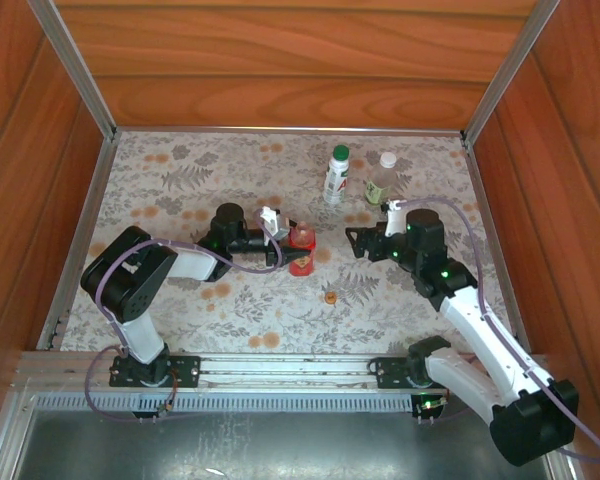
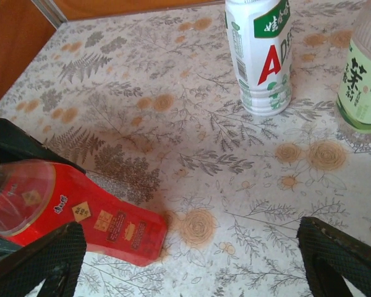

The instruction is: Screw on the bottle caps

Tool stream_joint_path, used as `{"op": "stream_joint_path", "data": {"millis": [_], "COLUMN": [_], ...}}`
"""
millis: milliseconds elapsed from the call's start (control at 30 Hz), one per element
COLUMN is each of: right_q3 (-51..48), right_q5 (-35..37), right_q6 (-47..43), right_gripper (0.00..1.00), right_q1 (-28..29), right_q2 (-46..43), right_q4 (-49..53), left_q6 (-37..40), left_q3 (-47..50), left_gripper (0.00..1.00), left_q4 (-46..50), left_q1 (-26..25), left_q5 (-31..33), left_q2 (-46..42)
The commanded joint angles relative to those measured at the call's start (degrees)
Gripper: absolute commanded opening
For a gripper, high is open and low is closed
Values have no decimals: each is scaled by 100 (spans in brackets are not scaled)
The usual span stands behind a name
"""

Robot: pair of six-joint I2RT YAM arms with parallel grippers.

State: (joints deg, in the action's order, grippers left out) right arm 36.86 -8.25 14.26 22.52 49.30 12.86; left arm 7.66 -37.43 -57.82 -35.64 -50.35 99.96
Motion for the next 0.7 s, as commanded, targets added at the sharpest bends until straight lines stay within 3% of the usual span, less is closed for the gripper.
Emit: {"op": "stream_joint_path", "data": {"millis": [0,167,400,533,667], "right_q3": [-138,-358,-777,-874,-768], "right_q5": [-415,-556,408,885,1462], "right_q6": [405,777,1193,1331,1317], "right_gripper": [92,93,91,91,84], "right_q1": [29,284,1422,2121,2731], "right_q2": [-92,-316,-570,-170,629], "right_q4": [-20,578,1144,1067,882], "left_q6": [22,68,69,34,25], "left_q3": [73,182,202,164,124], "left_gripper": [62,62,62,62,62], "left_q4": [-45,-50,-49,-45,-53], "left_q1": [-35,-27,-33,-32,-39], "left_q5": [-149,-82,-70,18,126], "left_q2": [-16,-82,-75,-4,82]}}
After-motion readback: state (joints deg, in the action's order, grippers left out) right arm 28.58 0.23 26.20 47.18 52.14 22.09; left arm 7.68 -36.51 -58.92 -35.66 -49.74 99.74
